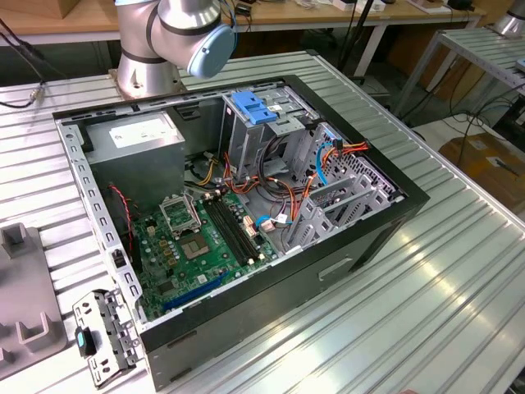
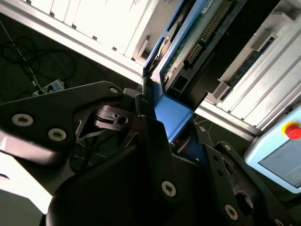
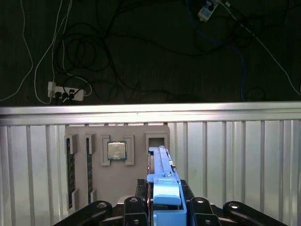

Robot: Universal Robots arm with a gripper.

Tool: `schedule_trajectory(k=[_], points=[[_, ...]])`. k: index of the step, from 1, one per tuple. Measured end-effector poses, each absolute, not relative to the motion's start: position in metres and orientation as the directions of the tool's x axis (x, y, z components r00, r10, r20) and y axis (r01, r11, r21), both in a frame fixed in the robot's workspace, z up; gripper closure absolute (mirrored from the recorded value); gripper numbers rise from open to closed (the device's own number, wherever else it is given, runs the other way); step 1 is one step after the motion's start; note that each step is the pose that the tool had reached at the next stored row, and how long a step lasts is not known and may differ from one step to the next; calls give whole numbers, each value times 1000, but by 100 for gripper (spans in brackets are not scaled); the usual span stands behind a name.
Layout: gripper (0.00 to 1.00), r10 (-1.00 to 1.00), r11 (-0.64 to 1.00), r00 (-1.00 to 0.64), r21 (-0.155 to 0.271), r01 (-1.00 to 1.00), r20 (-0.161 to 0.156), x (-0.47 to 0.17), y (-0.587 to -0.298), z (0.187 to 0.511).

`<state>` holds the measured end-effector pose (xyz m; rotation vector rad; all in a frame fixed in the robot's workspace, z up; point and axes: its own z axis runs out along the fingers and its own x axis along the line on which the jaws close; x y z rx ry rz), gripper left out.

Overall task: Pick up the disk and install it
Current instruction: 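Pick up the disk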

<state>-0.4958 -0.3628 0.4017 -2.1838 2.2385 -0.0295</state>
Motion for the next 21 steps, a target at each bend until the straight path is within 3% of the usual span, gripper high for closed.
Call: schedule_trajectory(k=[14,21], points=[[63,-1000,25,-25,-23,-999,3,-496,-363,429],[63,-1000,25,-25,-23,-999,3,-496,-363,458]])
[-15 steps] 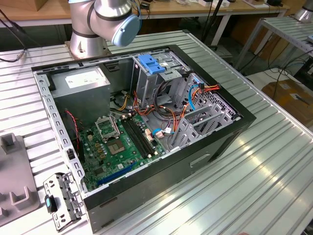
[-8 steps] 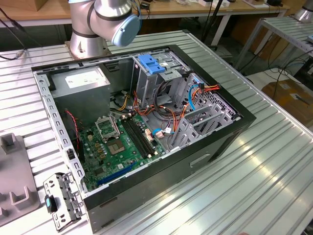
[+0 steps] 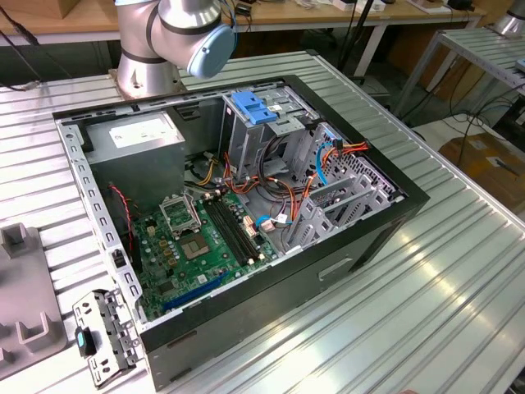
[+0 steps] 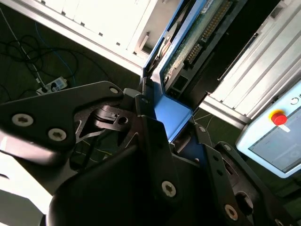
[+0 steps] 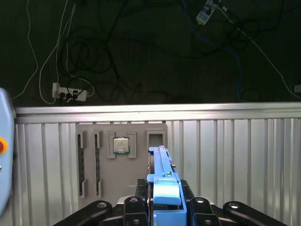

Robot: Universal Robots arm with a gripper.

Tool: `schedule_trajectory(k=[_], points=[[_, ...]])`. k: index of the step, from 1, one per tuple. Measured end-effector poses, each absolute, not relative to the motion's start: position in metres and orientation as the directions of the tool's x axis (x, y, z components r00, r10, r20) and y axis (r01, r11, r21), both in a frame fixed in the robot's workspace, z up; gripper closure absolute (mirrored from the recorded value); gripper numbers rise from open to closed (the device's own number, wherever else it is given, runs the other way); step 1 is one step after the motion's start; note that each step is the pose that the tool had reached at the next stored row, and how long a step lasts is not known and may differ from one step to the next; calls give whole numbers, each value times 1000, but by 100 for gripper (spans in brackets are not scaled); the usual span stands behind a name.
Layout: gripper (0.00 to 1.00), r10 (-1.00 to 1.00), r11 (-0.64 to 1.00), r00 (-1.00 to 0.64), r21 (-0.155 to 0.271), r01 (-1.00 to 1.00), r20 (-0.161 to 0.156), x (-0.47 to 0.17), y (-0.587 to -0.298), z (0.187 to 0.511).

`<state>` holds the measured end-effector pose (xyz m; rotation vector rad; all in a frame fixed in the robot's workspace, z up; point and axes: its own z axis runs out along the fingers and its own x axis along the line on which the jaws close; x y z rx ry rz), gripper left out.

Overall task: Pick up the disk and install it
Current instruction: 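Pick up the disk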

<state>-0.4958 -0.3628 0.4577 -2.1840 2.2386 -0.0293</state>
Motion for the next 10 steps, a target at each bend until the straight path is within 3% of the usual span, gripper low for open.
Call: schedule_trajectory(k=[10], points=[[63,-1000,25,-25,-22,-999,3,-496,-363,485]])
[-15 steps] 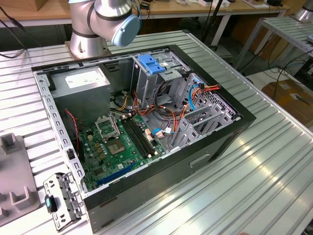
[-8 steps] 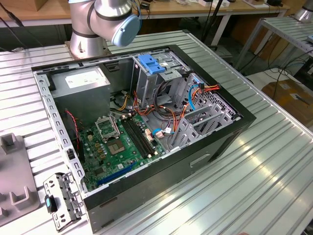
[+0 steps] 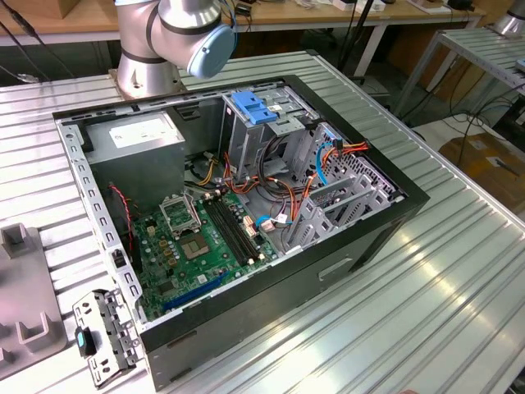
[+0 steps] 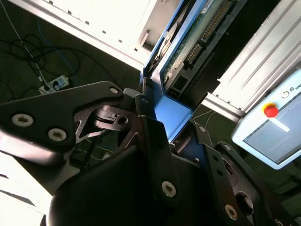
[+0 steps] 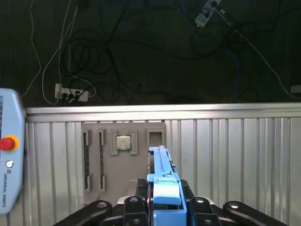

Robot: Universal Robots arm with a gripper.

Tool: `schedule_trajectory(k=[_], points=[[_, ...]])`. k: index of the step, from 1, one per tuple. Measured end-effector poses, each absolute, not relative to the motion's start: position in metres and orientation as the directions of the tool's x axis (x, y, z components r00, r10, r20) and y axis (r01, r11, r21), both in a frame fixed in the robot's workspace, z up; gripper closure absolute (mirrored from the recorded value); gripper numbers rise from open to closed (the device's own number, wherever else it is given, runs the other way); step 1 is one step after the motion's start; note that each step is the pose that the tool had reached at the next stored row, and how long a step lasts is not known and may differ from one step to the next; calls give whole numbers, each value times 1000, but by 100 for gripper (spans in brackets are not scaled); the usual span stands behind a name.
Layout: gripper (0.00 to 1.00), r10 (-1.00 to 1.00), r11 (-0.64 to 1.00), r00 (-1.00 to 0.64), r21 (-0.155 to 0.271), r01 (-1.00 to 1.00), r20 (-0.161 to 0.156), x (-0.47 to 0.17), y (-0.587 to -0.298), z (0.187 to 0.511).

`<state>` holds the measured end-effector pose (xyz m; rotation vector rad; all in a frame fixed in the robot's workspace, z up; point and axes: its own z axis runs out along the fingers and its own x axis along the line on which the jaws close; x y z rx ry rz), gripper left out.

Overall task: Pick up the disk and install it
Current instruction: 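Pick up the disk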

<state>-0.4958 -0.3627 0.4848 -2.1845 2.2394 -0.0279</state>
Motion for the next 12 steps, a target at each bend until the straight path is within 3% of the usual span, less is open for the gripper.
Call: schedule_trajectory(k=[12], points=[[63,-1000,25,-25,-22,-999,3,-486,-363,485]])
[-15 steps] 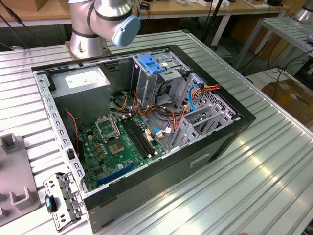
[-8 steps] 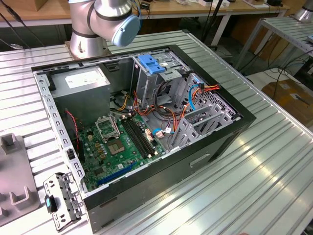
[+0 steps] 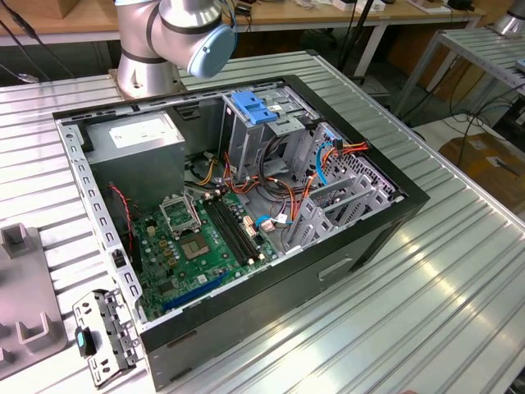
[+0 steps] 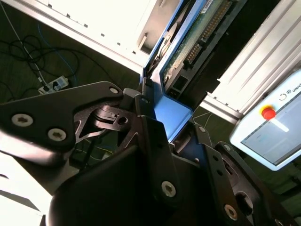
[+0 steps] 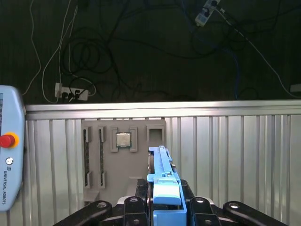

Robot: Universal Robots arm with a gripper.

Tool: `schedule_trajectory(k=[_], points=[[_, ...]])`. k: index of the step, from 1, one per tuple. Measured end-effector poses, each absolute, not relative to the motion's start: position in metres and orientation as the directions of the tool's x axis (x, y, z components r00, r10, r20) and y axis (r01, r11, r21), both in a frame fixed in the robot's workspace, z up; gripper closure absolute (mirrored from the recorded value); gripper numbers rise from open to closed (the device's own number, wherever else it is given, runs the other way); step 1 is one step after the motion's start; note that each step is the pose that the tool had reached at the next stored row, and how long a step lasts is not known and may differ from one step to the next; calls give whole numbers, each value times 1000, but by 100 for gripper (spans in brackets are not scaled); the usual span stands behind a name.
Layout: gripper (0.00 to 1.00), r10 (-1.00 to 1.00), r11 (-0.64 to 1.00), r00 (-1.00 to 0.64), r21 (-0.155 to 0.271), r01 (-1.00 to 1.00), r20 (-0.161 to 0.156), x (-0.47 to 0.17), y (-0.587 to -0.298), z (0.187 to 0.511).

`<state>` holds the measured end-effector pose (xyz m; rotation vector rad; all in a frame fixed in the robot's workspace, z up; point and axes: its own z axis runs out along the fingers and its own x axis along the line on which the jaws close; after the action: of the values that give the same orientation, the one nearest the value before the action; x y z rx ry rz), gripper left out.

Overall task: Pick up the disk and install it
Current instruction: 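Pick up the disk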

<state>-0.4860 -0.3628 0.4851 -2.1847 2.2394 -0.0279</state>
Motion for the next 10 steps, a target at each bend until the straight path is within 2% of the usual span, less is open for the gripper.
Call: schedule_trajectory(k=[10], points=[[63,-1000,25,-25,-22,-999,3,-447,-363,485]])
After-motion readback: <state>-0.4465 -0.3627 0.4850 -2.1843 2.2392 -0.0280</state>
